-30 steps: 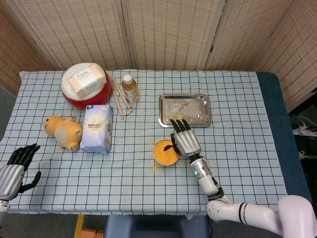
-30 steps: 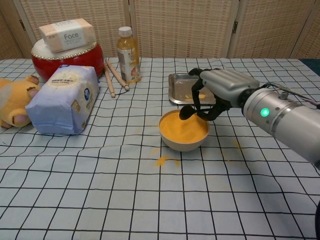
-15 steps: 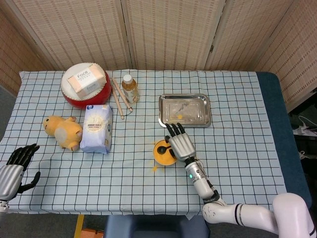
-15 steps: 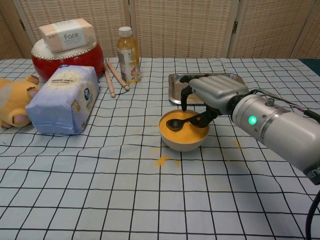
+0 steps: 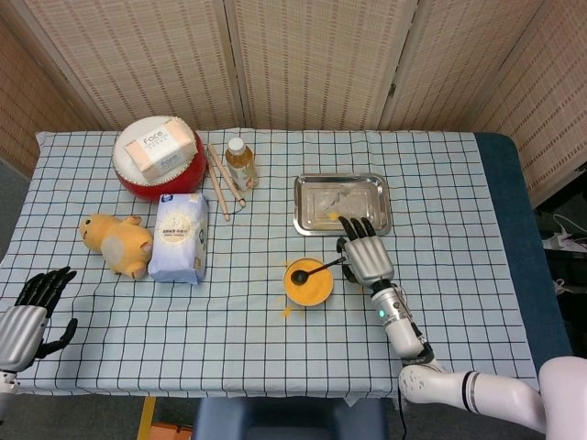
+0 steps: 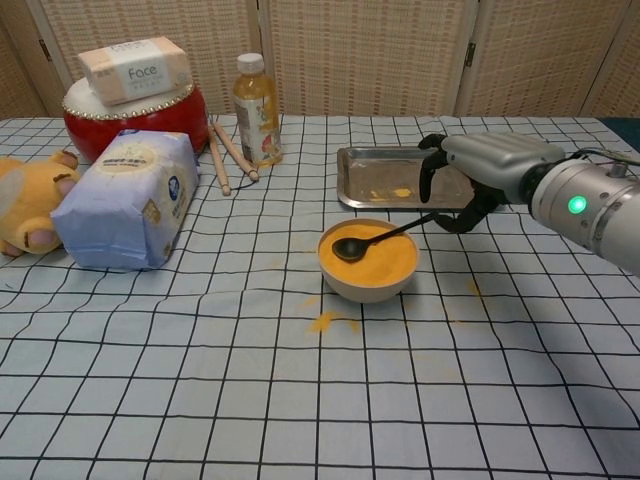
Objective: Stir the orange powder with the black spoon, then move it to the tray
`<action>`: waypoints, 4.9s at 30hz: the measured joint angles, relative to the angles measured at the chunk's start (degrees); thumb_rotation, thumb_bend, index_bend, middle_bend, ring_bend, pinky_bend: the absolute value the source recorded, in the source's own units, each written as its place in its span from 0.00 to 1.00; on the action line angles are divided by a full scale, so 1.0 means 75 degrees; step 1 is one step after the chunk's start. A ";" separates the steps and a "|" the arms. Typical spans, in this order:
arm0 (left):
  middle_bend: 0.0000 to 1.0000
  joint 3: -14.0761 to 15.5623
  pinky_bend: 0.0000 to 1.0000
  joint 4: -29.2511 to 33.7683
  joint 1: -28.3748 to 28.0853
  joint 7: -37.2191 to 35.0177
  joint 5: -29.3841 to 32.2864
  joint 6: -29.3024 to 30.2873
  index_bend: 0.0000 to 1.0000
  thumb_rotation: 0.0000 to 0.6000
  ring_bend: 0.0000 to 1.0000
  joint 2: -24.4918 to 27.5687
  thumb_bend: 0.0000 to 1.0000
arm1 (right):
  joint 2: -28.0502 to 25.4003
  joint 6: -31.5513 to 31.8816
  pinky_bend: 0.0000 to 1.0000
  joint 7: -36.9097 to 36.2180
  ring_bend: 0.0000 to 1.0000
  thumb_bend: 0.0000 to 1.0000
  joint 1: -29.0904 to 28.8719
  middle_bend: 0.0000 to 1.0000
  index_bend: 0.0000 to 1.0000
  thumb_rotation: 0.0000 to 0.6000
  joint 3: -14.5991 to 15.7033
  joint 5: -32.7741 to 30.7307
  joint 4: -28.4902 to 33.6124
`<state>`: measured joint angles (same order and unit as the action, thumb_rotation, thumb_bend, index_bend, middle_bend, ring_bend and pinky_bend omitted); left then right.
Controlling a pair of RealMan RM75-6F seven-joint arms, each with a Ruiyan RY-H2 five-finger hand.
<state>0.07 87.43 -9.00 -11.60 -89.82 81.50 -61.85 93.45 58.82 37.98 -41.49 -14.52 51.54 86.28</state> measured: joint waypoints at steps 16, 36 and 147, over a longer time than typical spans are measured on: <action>0.00 -0.0016 0.03 -0.0096 -0.0028 -0.0063 -0.0016 0.0011 0.00 1.00 0.00 -0.0041 0.47 | -0.0155 -0.0488 0.01 -0.0274 0.00 0.33 -0.0409 0.00 0.50 1.00 0.0051 -0.0697 -0.0210; 0.00 0.0002 0.03 -0.0137 -0.0036 -0.0199 -0.0058 0.0040 0.00 1.00 0.00 -0.0023 0.47 | -0.0078 -0.0435 0.01 -0.0363 0.00 0.33 -0.0696 0.00 0.53 1.00 0.0223 -0.0990 -0.0295; 0.00 0.0125 0.03 -0.0043 -0.0106 -0.0177 -0.0214 -0.0005 0.00 1.00 0.00 0.0021 0.47 | -0.0371 0.0033 0.06 0.0475 0.00 0.53 -0.0459 0.08 0.76 1.00 0.0859 0.0278 0.0194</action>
<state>1.01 87.10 -9.79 -12.92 -91.42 81.47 -61.69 90.67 59.07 41.54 -44.93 -8.07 53.62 87.73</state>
